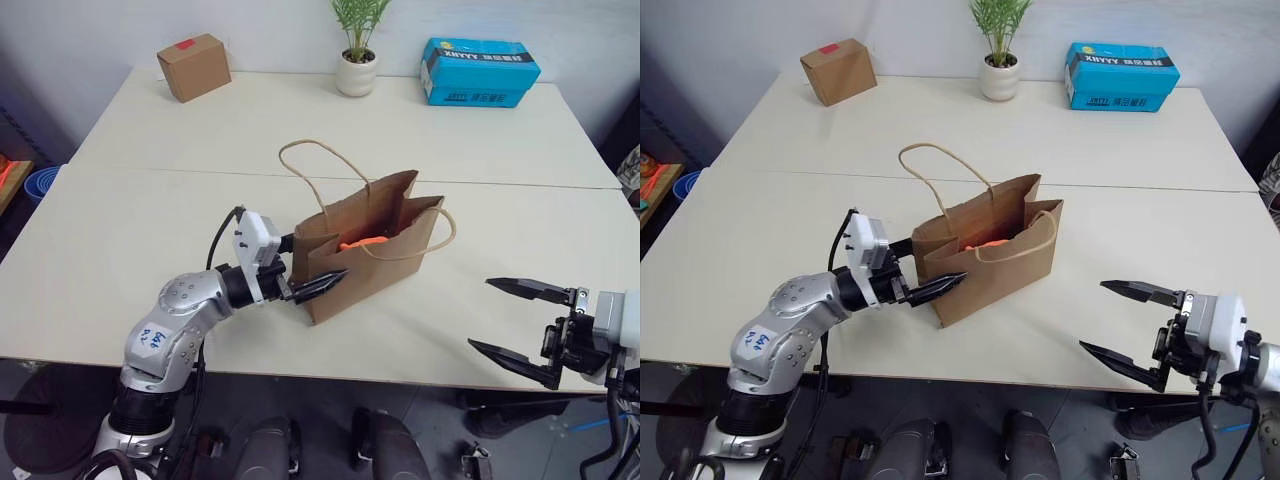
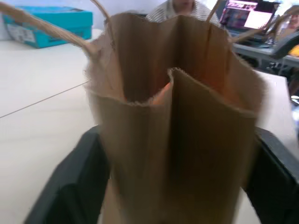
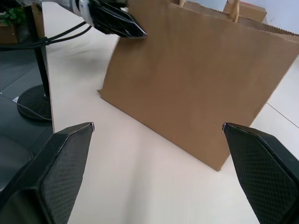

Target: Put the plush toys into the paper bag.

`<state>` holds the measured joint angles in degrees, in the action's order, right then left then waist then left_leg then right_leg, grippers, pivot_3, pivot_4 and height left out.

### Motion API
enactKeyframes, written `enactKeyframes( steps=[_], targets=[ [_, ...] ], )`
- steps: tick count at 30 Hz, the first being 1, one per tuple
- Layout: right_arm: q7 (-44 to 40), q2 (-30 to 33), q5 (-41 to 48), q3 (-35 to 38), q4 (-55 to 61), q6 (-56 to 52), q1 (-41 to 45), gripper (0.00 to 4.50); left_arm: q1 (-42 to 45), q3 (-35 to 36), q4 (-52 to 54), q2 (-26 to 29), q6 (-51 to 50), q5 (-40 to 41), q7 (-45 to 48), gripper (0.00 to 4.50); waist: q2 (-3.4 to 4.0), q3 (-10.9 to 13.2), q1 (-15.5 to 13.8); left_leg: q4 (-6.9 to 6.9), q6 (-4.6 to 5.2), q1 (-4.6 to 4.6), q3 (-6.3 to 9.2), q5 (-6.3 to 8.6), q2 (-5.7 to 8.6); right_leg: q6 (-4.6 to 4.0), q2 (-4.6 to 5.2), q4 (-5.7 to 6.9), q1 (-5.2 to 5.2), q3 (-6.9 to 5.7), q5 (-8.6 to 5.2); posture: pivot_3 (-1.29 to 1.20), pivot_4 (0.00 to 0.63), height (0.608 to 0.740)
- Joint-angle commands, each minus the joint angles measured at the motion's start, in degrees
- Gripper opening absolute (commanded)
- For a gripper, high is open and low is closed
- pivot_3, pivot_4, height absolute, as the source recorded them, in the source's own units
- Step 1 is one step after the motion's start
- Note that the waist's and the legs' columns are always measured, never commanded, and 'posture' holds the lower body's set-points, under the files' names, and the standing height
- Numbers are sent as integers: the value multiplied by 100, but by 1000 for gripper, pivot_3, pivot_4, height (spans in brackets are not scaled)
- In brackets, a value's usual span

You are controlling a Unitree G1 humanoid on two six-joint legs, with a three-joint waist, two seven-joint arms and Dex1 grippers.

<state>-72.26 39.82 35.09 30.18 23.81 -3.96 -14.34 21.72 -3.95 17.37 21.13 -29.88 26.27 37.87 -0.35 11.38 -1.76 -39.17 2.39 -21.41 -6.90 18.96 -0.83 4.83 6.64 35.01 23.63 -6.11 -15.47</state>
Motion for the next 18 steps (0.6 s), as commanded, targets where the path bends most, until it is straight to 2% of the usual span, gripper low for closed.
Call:
enactKeyframes(
  steps=[1, 4, 9, 12, 18],
  targets=[
    [63, -79, -11, 170, 272, 372, -208, 4500, 329, -230, -258, 88, 283, -50, 533, 2617, 0, 0, 17, 0, 1, 4, 0, 6, -1, 0, 2, -4, -4, 1, 0, 0, 150, 740],
    [164, -90, 6, 223, 370, 504, -392, 4500, 643, -329, -761, 270, 535, 4, 1292, 1677, 1, -1, 24, 0, -3, 13, -2, 12, -5, -1, 4, -6, -11, 2, 0, 0, 150, 740],
    [259, -47, 77, 478, 543, 598, -794, 4500, 1376, -353, -1863, 573, 1179, 211, 3071, 135, 2, -1, 30, 1, -11, 16, -6, 13, -13, -11, -2, 0, -8, -1, -6, 0, 150, 740],
    [204, -25, 86, 726, 574, 647, -1132, 4500, 1933, -300, -2910, 765, 2191, 318, 4953, 60, 2, -1, 31, 0, -10, 16, -8, 12, -11, -11, -10, -1, -8, -5, -7, 0, 150, 740],
    [276, -59, 25, 630, 592, 692, -1244, 4500, 2618, -456, -4352, 808, 2981, -474, 5096, 60, 1, -1, 32, 0, 0, 16, -8, 14, -4, -8, -7, -3, -10, -5, -5, 0, 150, 740]
  ],
)
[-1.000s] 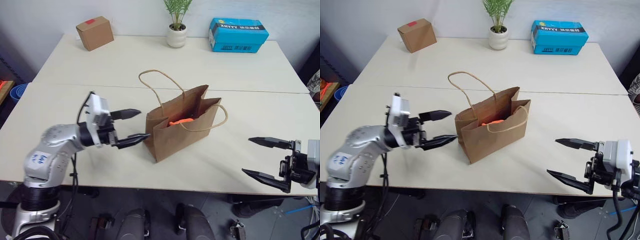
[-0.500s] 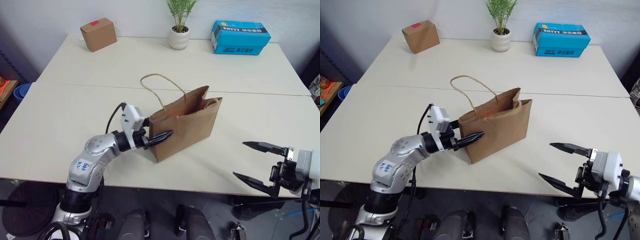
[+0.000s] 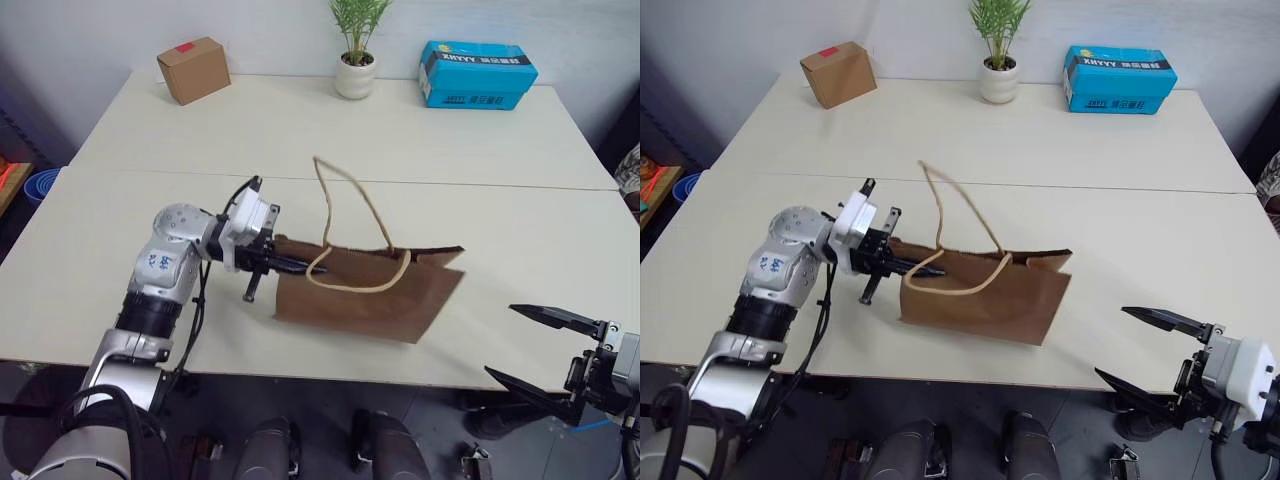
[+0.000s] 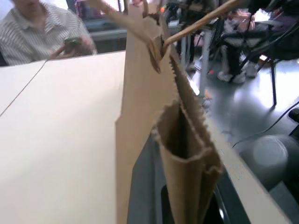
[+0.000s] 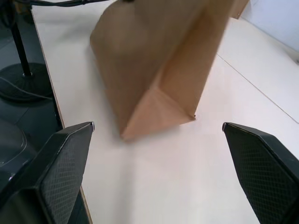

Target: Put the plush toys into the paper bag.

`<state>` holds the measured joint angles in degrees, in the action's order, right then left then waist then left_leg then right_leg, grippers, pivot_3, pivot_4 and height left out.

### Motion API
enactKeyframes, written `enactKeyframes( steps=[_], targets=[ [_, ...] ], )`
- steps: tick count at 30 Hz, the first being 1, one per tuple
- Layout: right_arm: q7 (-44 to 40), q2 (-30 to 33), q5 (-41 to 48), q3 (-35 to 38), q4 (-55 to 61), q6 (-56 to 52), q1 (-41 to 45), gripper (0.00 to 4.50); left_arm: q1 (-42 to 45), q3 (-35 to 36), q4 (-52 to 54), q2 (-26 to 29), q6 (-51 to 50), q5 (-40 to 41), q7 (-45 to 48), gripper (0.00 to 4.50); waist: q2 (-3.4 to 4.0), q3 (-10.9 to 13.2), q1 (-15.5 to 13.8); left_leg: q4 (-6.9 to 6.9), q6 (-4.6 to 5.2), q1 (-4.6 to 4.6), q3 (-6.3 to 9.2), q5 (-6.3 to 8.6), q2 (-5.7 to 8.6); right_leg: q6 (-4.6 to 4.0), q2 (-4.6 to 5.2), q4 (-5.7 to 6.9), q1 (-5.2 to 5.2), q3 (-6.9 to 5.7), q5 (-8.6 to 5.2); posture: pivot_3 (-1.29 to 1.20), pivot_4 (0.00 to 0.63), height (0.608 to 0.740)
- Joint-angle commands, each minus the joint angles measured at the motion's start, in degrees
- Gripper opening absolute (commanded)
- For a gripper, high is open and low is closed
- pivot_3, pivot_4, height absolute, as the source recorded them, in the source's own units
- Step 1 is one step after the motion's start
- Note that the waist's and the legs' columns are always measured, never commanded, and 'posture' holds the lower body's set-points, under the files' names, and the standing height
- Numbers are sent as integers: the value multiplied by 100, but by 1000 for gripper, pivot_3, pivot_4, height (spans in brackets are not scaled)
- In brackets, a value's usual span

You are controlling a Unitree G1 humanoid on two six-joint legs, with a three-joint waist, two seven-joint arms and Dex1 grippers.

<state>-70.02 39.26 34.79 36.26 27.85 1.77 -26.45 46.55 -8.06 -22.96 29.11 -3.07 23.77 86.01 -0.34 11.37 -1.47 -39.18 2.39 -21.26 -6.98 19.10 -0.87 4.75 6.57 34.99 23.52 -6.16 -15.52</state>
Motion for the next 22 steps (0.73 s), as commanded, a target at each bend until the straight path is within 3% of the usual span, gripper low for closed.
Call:
enactKeyframes(
  steps=[1, 4, 7, 8, 9, 14, 17, 22],
  targets=[
    [62, -7, 24, -31, 144, 140, -4, 4500, 161, -2, -361, 7, 205, -228, 174, 60, 0, 0, 11, 0, 1, 0, 0, 1, 0, 0, 0, 0, 1, 0, 0, 0, 150, 740],
    [85, 24, 30, -141, 14, 127, 102, 4500, 106, 103, -200, 73, -142, -240, -150, 693, -1, 0, 13, 1, 0, -4, 1, 3, -7, 0, 0, 9, 2, -1, 0, 0, 150, 740],
    [13, 188, 211, -164, -192, -85, 244, 4500, -228, 286, 300, 371, -390, -215, -328, 1615, -1, 0, 23, 1, 1, -5, 0, 3, -6, 0, 1, 9, 2, 0, 0, 0, 150, 740],
    [8, 274, 330, -133, -278, -244, 304, 4500, -366, 390, 466, 490, -450, -206, -444, 1707, 0, 0, 48, 1, 1, -4, 0, 3, -7, 0, 2, 10, 2, 1, 0, 0, 150, 740],
    [-9, 385, 426, -96, -389, -413, 366, 4500, -548, 526, 678, 650, -533, -192, -586, 2146, 0, 0, 58, 1, 1, -3, 0, 3, -10, 0, 8, 12, 2, 4, 0, 0, 150, 740],
    [-357, 817, 372, -29, -1198, -316, 963, 4500, -1947, 1678, 1994, 1607, -1427, 323, -1140, 3660, -1, 1, 153, 3, -3, -2, 5, 5, -22, -4, 11, 10, 1, 2, -2, 0, 150, 740],
    [-569, 1096, 296, -89, -1806, -209, 1538, 4500, -2894, 2525, 2652, 1904, -1695, 311, -1835, 4485, 0, 2, 169, 5, -8, 1, 8, 8, -26, -7, 15, 3, -1, 2, -4, 0, 150, 740],
    [-1203, 1447, -13, -525, -2864, 236, 2418, 4500, -4288, 3564, 3237, 2206, -1297, 142, -1990, 4485, 1, 2, 139, 6, -17, 4, 11, 15, -26, -16, 22, -7, 2, 0, -9, 0, 150, 740]
  ],
)
